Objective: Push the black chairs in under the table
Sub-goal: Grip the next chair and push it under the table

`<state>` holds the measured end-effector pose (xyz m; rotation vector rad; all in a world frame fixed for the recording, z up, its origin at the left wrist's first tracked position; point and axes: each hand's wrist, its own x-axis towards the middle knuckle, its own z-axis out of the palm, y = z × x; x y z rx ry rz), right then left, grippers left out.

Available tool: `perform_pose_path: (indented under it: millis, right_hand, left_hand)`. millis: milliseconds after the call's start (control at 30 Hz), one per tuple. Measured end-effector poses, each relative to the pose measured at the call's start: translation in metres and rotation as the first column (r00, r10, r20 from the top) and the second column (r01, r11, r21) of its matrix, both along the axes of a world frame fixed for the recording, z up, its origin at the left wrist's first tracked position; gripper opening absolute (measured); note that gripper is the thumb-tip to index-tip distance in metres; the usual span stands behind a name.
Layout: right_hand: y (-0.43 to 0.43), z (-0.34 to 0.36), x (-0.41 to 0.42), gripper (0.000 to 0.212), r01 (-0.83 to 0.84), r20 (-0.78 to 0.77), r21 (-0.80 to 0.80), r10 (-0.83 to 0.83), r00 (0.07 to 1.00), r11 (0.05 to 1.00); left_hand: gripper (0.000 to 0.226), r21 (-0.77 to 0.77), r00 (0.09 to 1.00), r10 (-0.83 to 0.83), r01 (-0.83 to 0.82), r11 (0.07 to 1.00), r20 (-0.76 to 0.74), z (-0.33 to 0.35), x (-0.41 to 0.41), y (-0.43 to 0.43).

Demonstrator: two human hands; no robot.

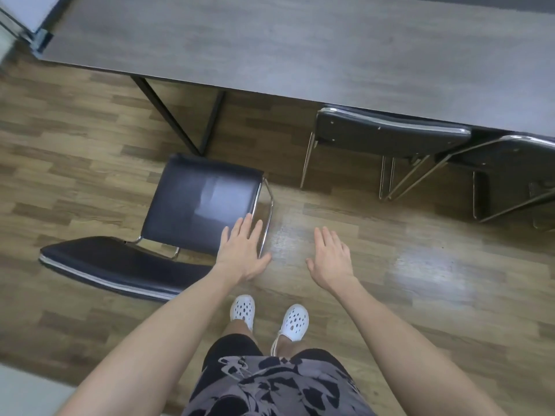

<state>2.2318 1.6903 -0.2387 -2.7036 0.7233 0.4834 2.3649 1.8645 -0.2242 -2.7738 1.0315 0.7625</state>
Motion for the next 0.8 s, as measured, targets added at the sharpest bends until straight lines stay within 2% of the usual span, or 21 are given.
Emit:
perform_pose_path:
  millis: [233, 467, 800]
  right_hand:
    - [0.006, 0.003, 0.010, 0.078, 0.037, 0.007, 0.019, -0.037, 0.999, 0.999]
    - [0.035, 0.005, 0.040, 0.079, 0.051, 0.018, 0.008, -0.051, 0.999, 0.999]
    - [0.125, 0.002, 0.108, 0.078, 0.120, -0.009, -0.007, -0.120, 0.993, 0.993]
  left_hand:
    - [0.078, -0.115, 0.999, -0.029, 0.033, 0.993, 0.036, 0.005, 0.009, 0.001]
    - [0.081, -0.136, 0.998, -0.048, 0.053, 0.989, 0.035, 0.001, 0.031, 0.022]
    - [0.078, -0.143, 0.994, -0.102, 0.107, 0.984, 0.042, -0.005, 0.119, 0.114]
